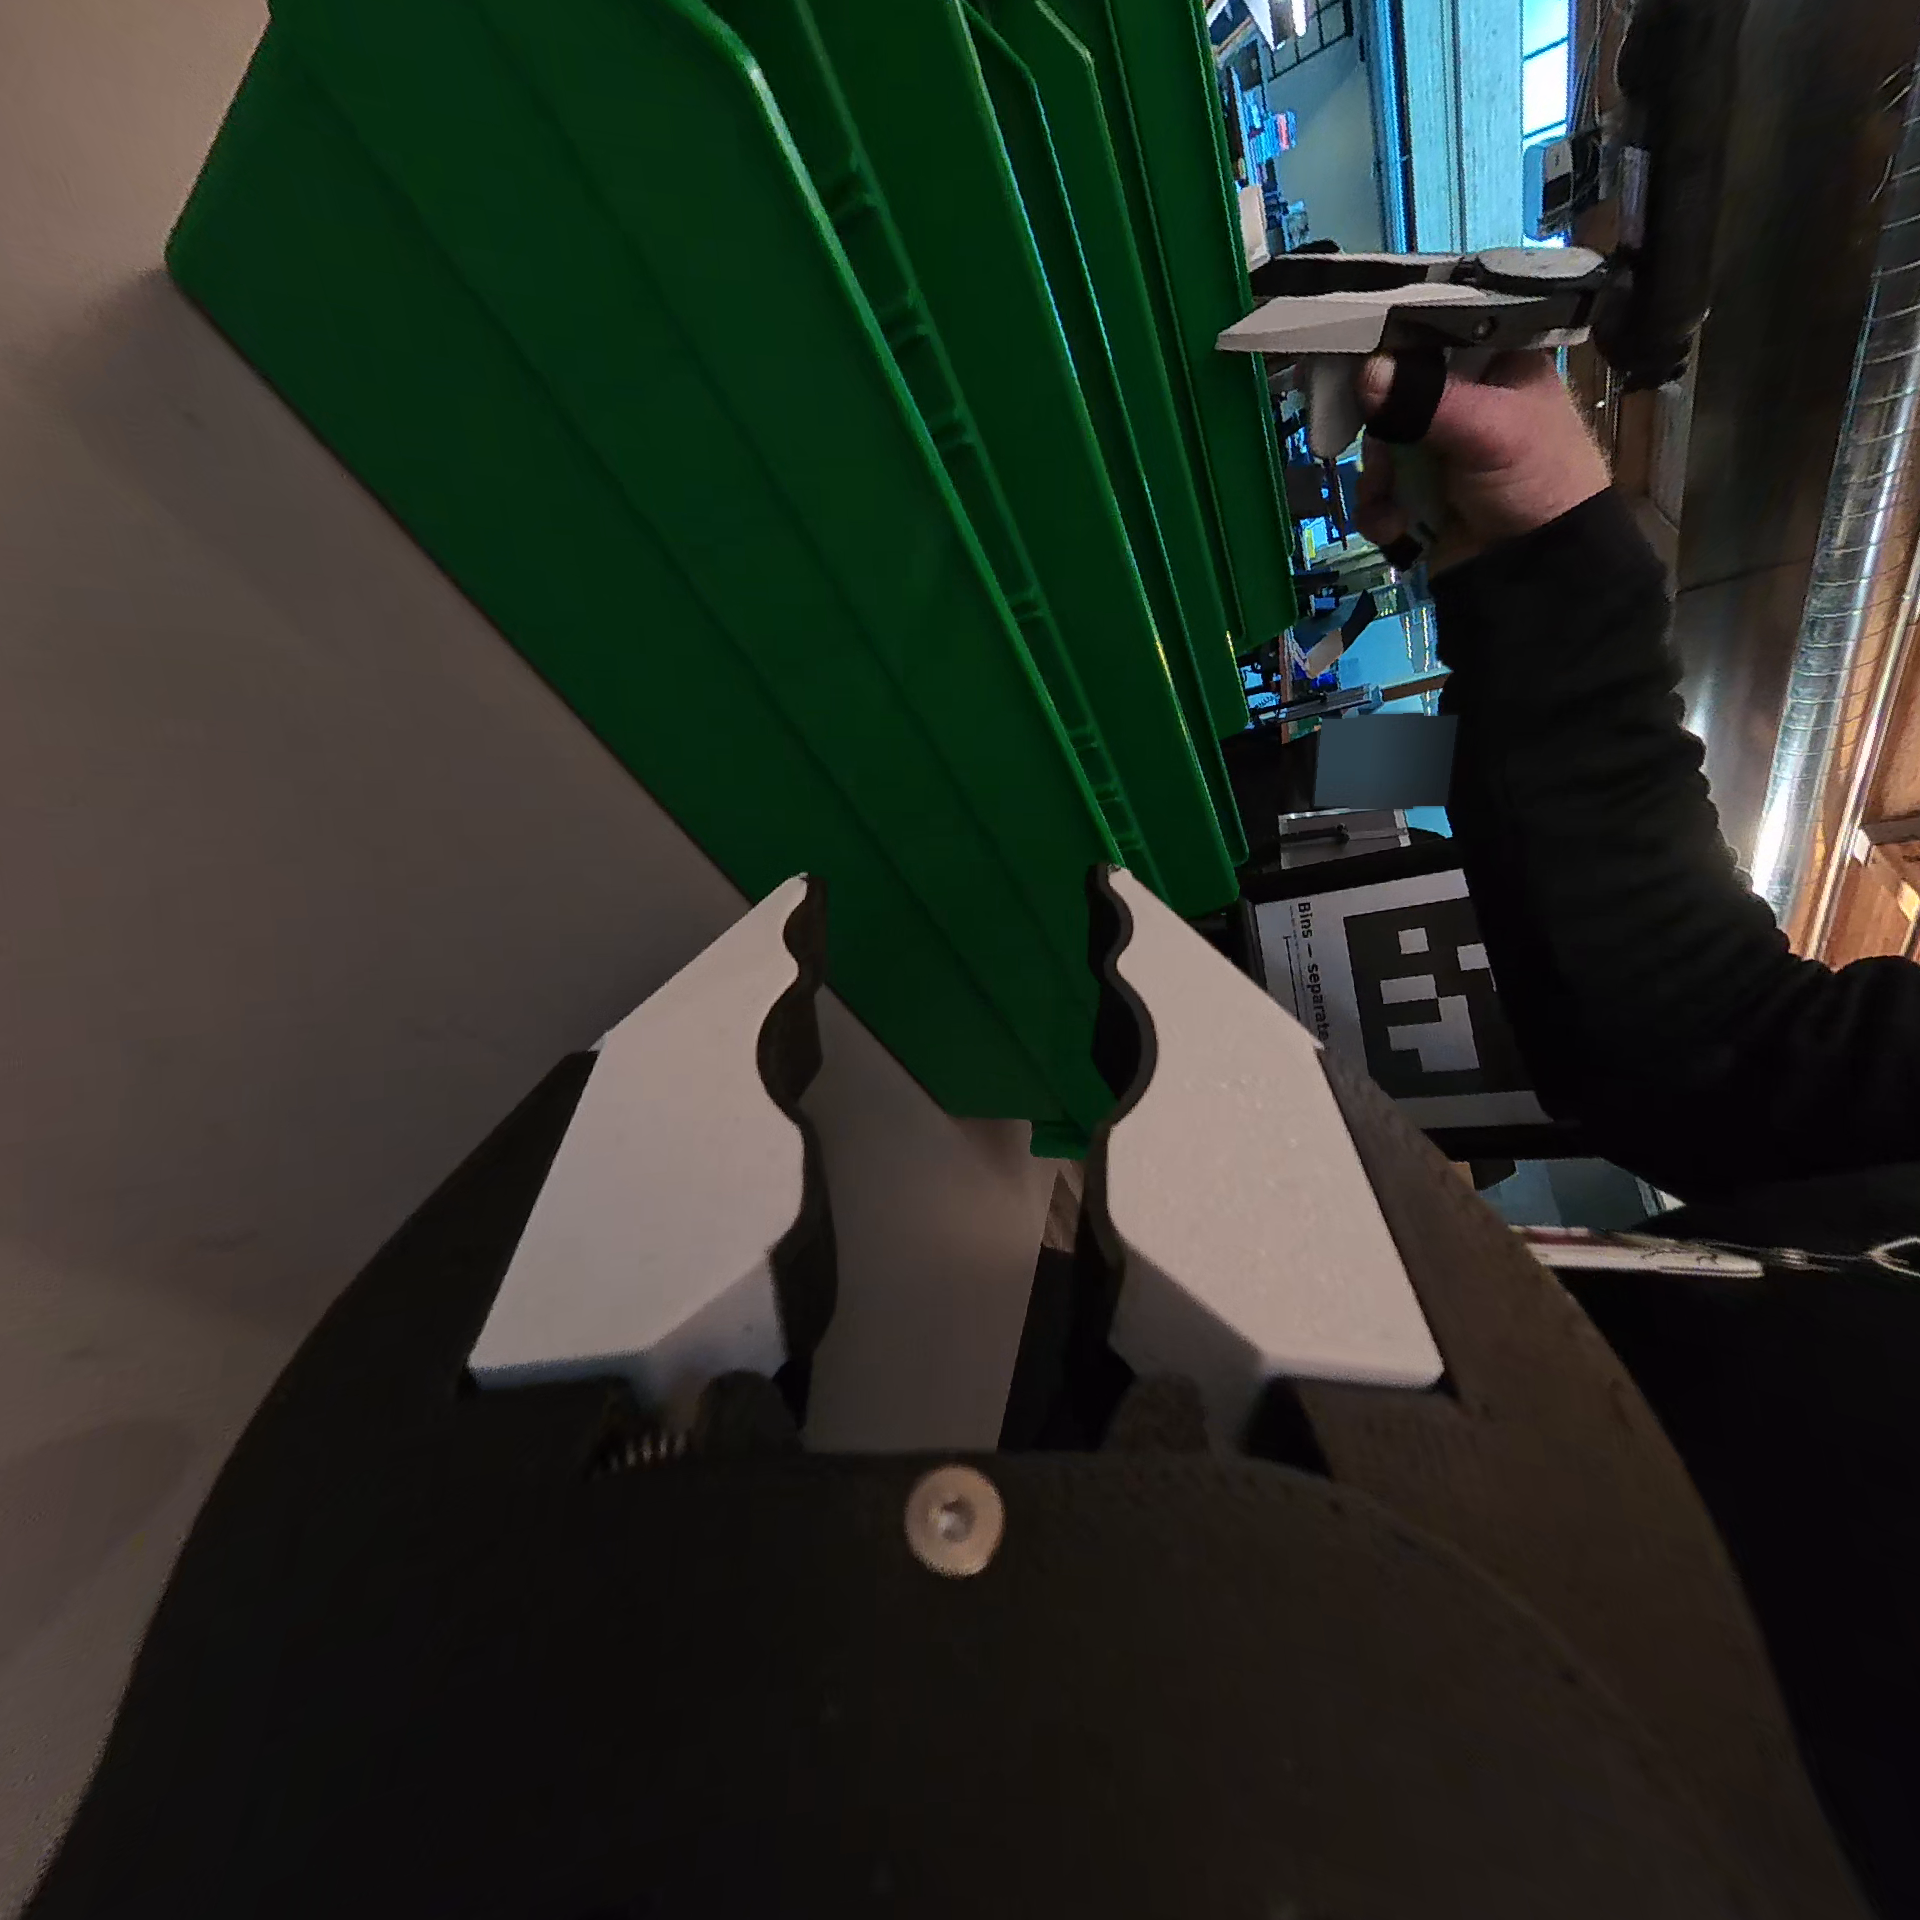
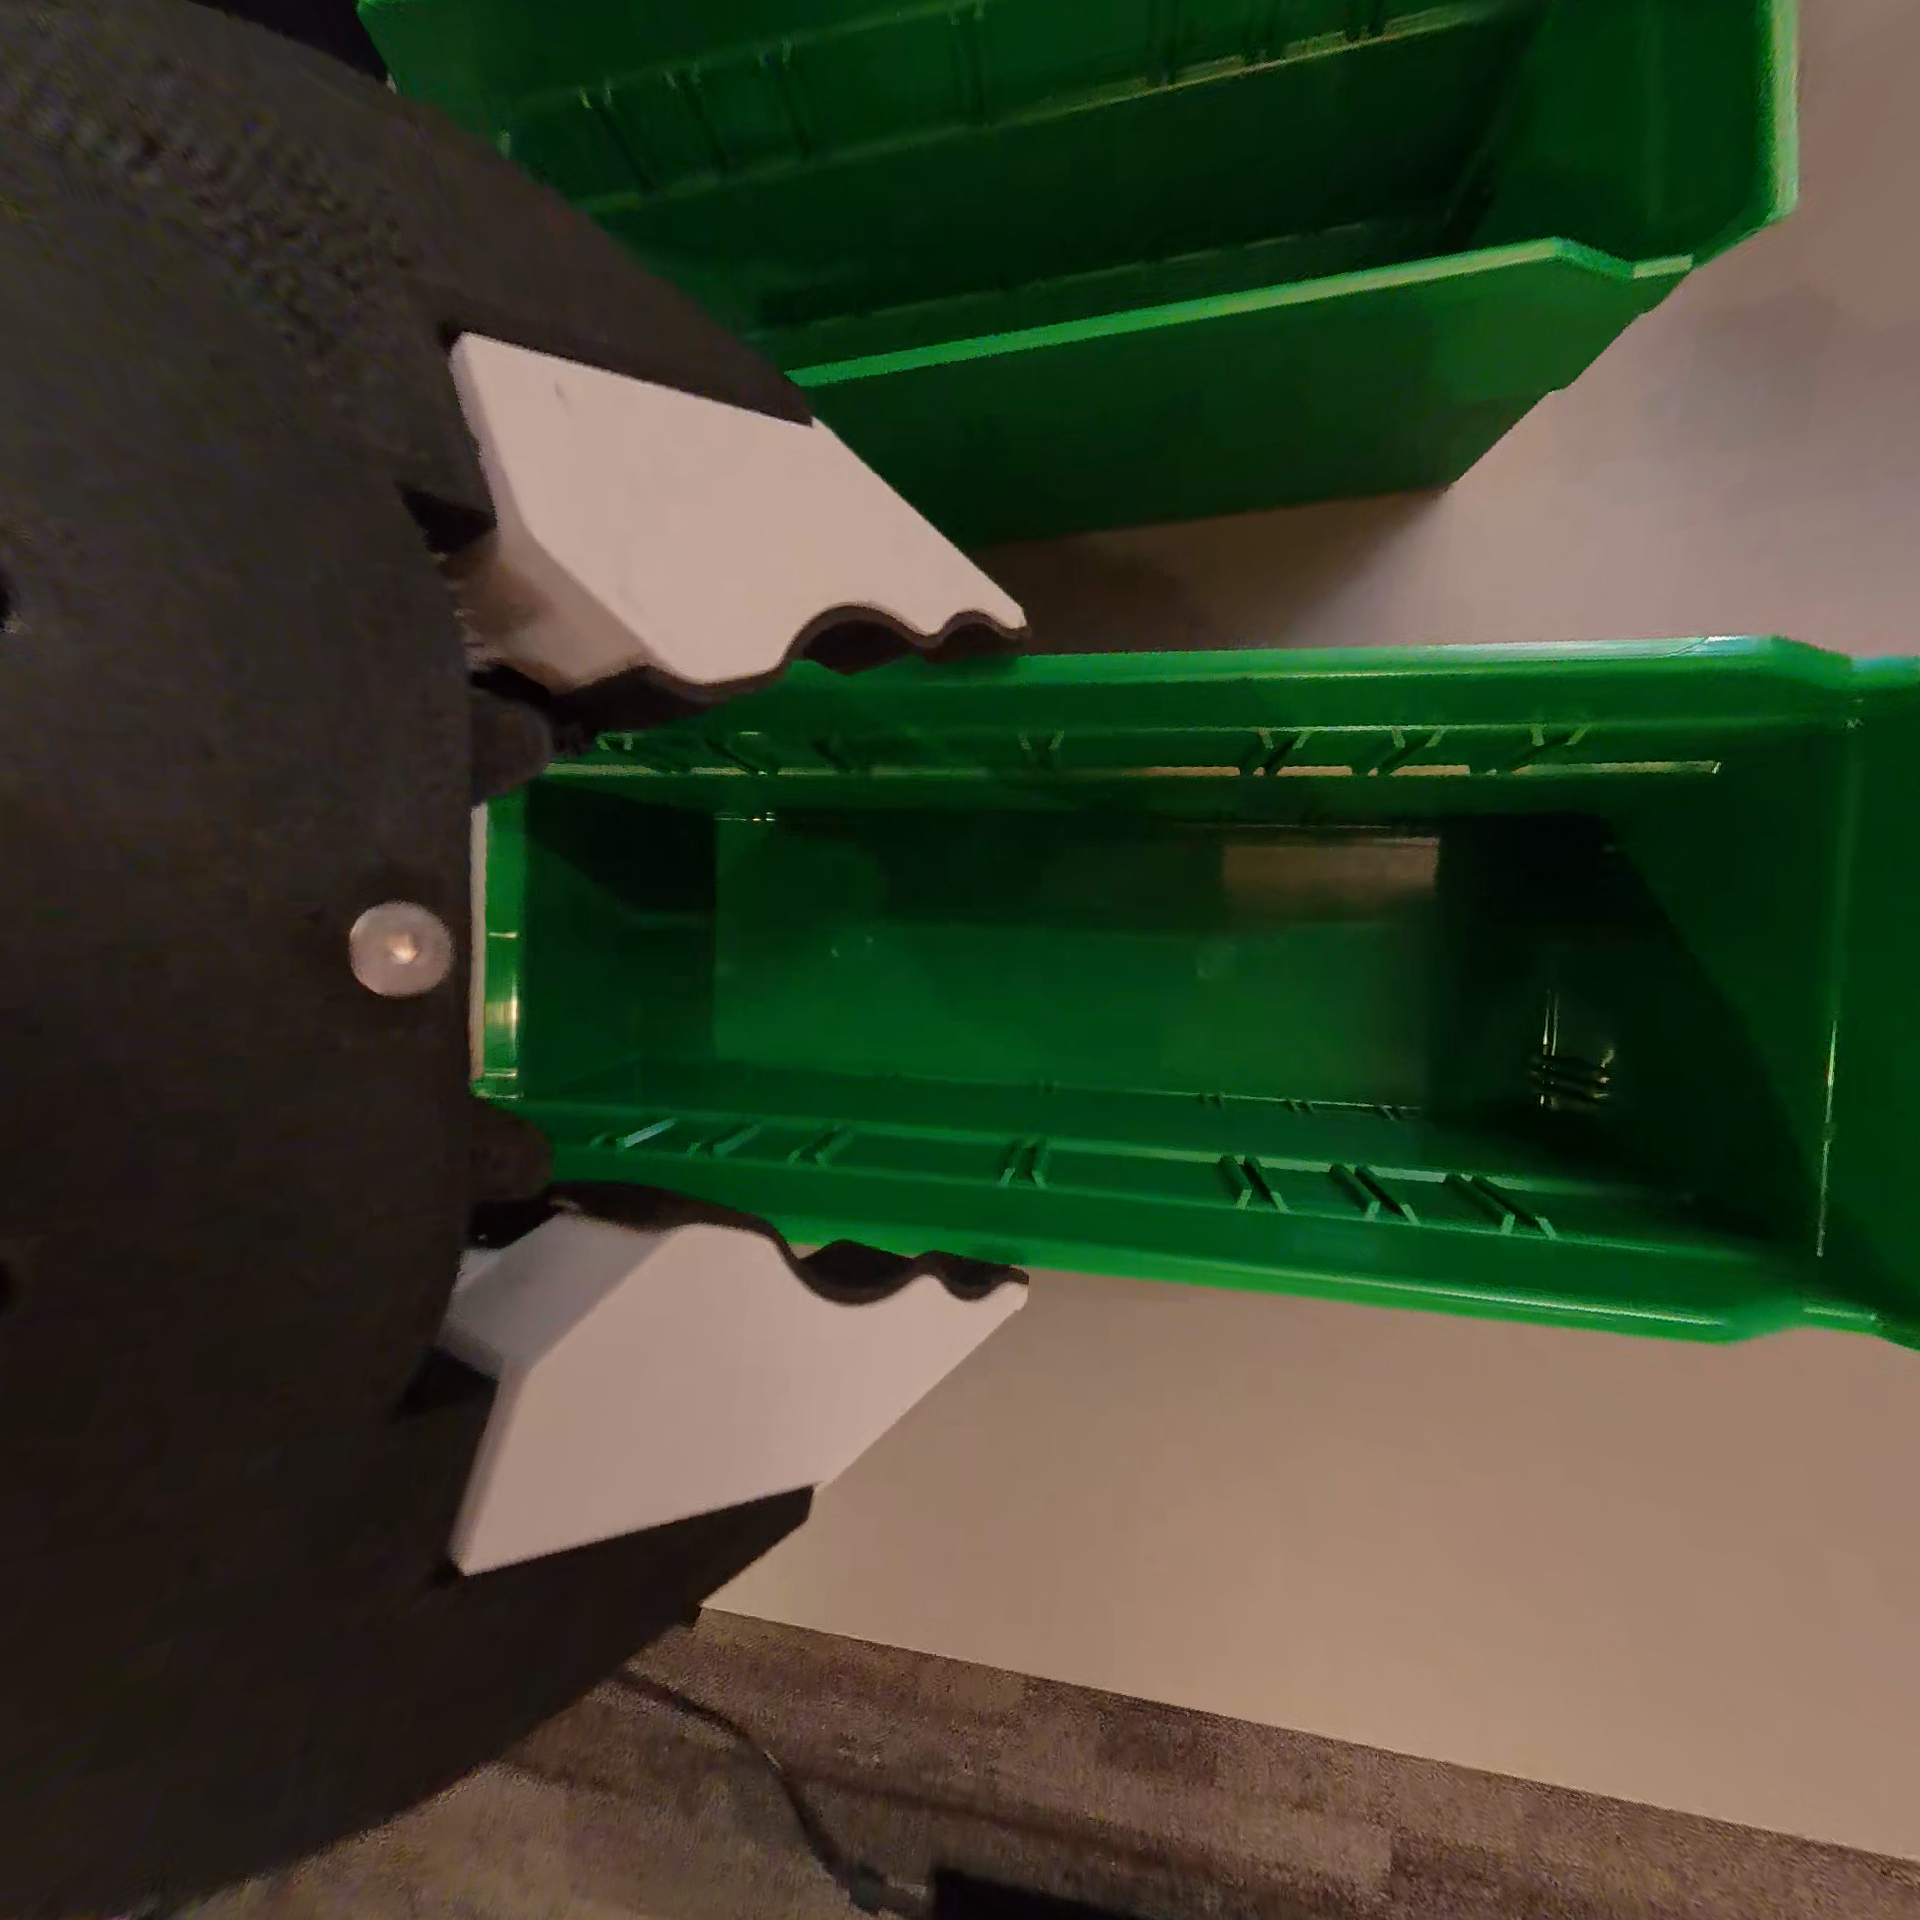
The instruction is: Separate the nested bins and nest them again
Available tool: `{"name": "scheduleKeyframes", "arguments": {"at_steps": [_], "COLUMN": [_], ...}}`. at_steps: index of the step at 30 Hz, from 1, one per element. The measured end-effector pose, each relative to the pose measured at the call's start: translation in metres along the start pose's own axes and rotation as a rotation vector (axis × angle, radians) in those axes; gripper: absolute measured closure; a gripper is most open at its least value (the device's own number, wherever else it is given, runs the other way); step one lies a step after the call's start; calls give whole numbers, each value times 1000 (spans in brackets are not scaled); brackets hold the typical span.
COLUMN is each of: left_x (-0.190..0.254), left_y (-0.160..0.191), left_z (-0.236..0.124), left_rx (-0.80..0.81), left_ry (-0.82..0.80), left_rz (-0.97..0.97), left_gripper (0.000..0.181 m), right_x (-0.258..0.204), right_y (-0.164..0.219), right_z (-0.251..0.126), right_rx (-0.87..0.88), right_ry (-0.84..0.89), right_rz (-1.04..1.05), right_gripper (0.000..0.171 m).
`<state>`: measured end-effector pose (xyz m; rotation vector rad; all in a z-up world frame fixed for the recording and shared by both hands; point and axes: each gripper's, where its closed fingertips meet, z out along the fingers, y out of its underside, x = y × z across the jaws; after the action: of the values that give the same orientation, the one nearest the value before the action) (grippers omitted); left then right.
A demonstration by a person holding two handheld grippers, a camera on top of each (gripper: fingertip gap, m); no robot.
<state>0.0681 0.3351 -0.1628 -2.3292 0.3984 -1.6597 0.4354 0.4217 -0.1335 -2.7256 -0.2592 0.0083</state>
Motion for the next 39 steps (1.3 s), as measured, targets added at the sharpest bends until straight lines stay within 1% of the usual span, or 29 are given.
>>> {"name": "scheduleKeyframes", "arguments": {"at_steps": [2,4,10,13,16,19,21,23,26,28,30,34,39], "left_x": [1,2,4,13,39,86,120,148,172,174,167,135,104], "left_y": [-1,-2,-8,-22,-43,-74,-92,-100,-105,-103,-100,-87,-72], "left_z": [1,1,2,-5,-17,-18,-6,16,41,48,46,25,-4], "left_rx": [5,9,12,55,60,74,61,-3,-34,-36,-24,0,33], "left_ry": [0,0,-6,-20,-68,-48,-10,12,33,47,42,-7,-58], "left_rz": [-2,1,18,76,230,381,479,589,690,684,656,559,455], "left_gripper": [133,133,134,136,138,135,132,129,130,131,132,133,134], "right_x": [0,0,-2,-4,-5,-7,-9,-9,-9,-9,-10,-20,-38], "right_y": [0,-1,-2,-3,-7,-10,-12,-15,-20,-27,-36,-55,-71], "right_z": [0,-2,-4,-6,-13,-20,-23,-29,-39,-52,-70,-106,-128], "right_rx": [-7,-9,24,44,71,86,96,108,127,157,192,270,325], "right_ry": [-4,-6,-1,-25,-53,-51,-54,-52,-54,-46,-37,-53,-96], "right_rz": [-3,-14,-10,9,27,17,17,12,15,8,-1,-19,-33], "right_gripper": [60,68,80,83,85,83,83,83,82,83,83,84,85]}}
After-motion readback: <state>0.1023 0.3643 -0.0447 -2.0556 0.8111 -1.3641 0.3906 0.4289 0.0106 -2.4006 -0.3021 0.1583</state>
